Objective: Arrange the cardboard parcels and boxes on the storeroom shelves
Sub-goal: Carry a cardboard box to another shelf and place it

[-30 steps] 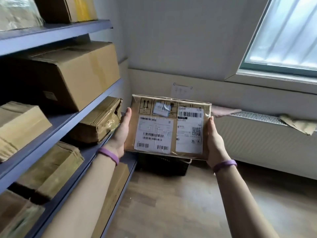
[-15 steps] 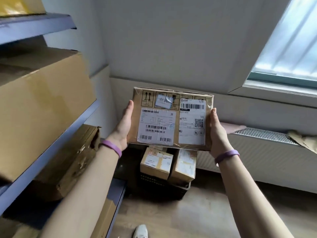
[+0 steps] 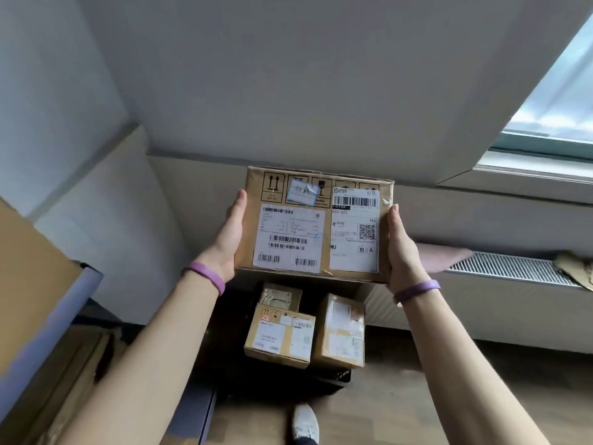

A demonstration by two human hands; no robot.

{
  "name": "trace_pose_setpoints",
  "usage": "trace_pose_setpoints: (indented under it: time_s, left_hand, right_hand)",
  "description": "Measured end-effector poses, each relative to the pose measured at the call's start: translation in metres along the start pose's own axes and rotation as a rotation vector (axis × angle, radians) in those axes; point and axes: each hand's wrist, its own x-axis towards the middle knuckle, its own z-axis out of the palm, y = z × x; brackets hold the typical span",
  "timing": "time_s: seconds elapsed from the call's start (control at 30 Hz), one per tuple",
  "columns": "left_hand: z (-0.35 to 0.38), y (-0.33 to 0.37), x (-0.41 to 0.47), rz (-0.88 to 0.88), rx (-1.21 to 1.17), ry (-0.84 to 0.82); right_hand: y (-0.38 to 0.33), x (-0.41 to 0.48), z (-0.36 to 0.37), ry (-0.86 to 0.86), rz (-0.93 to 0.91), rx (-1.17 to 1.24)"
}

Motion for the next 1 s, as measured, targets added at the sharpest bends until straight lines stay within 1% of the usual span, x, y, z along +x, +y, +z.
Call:
trace_pose_setpoints:
  time_s: [0.23,0.33,0.53,0.77,1.0]
  left_hand:
    - [0.018,-0.03,0.087,-0.109,-0.099,-0.04]
    - [0.022,-0.052,0.127,-0.21,-0.113,-0.016]
    - [0.024,-0.101,0.199,-0.291,-0.162,-0.006]
    - [0.002,-0.169,0.268,-0.384,-0.12,0.054]
    - [-0.014,-0.231,0.3,-0.481,-0.122,0.069]
  right_hand:
    - [0.033,0.119,0.004,-0.034,0.104,-0.076]
    - [0.057,0.17,0.007,-0.043,0.171,-0.086]
    - [0.111,0.249,0.006,-0.038,0.261,-0.129]
    - [0.183,0.308,0.014,-0.059,0.381,-0.175]
    - [0.248,0.338,0.014,-0.074,0.478,-0.165]
